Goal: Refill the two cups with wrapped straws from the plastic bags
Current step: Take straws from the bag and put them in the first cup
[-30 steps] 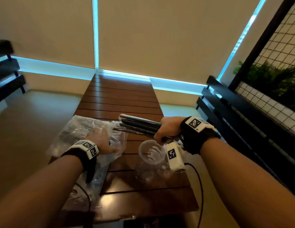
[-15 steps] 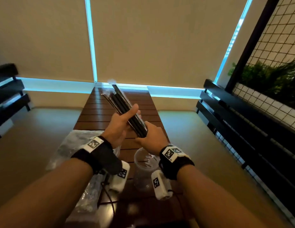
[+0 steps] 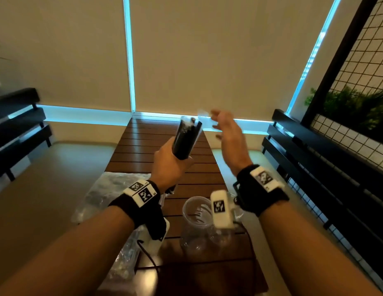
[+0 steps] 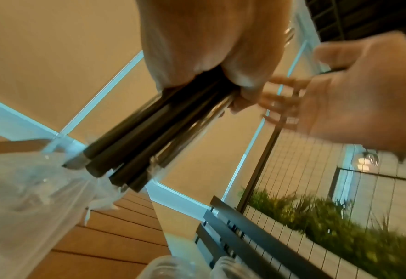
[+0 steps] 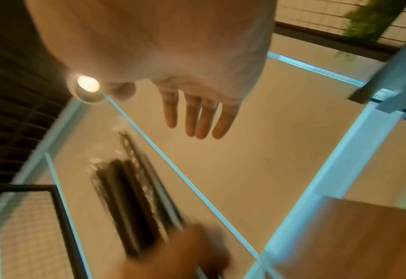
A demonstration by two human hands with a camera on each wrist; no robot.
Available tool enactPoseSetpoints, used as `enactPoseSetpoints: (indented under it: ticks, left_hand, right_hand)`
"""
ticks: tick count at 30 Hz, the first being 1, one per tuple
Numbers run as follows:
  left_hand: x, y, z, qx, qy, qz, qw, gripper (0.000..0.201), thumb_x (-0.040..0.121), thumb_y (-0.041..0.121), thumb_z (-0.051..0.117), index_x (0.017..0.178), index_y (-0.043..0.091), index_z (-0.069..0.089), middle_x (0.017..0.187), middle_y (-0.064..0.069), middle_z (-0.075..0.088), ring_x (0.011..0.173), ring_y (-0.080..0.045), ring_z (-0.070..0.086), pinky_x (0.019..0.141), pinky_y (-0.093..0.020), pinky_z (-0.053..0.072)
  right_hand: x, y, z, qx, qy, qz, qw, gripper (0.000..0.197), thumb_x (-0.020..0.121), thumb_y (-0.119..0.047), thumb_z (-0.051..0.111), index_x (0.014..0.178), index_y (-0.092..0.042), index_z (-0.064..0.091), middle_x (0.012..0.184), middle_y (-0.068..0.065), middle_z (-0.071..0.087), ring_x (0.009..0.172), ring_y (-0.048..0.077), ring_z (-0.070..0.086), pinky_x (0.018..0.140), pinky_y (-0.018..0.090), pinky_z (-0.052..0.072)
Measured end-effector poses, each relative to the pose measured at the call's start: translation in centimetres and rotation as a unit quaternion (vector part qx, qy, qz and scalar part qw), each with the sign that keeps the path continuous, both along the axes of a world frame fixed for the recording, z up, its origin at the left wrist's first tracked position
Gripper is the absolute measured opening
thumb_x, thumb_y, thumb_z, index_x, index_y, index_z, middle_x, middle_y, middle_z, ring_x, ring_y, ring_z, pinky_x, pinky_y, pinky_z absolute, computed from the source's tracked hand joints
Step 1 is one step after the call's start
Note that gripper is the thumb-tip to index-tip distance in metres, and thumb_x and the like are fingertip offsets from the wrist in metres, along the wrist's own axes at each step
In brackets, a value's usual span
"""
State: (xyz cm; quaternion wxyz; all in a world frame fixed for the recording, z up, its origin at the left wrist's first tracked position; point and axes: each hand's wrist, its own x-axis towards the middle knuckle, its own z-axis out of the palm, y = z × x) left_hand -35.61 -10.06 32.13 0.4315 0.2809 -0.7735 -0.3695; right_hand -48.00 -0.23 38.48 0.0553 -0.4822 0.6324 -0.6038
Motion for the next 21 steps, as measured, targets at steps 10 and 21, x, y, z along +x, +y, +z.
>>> enactPoseSetpoints:
  ticks: [10, 21]
  left_hand:
    - [-1.7, 1.8, -0.4, -0.044, 0.000, -0.026, 0.999, 0.022, 0.080, 0.017, 0.079, 0.092, 0.014, 0.061, 0.070, 0.018, 0.059, 0.061, 0.005, 0.059, 0.054, -0.007, 0.043]
    - [-1.9, -0.1, -1.2, 0.174, 0.162, -0.029, 0.971, 0.040, 0.073, 0.026, 0.082, 0.106, 0.016, 0.063, 0.095, 0.000, 0.068, 0.092, -0.021, 0.067, 0.075, -0.037, 0.055]
  right_hand:
    - [4.0, -1.1, 1.5, 0.129, 0.229, 0.007, 0.965, 0.067, 0.096, -0.053, 0.024, 0.100, -0.007, 0.072, 0.101, 0.009, 0.073, 0.097, 0.024, 0.065, 0.090, 0.045, 0.049]
    - [-0.1, 1.9, -5.3, 0.063, -0.010, -0.035, 0.997, 0.029, 0.094, -0.031, 0.045, 0.119, -0.023, 0.056, 0.111, -0.006, 0.063, 0.102, 0.012, 0.062, 0.087, 0.024, 0.049]
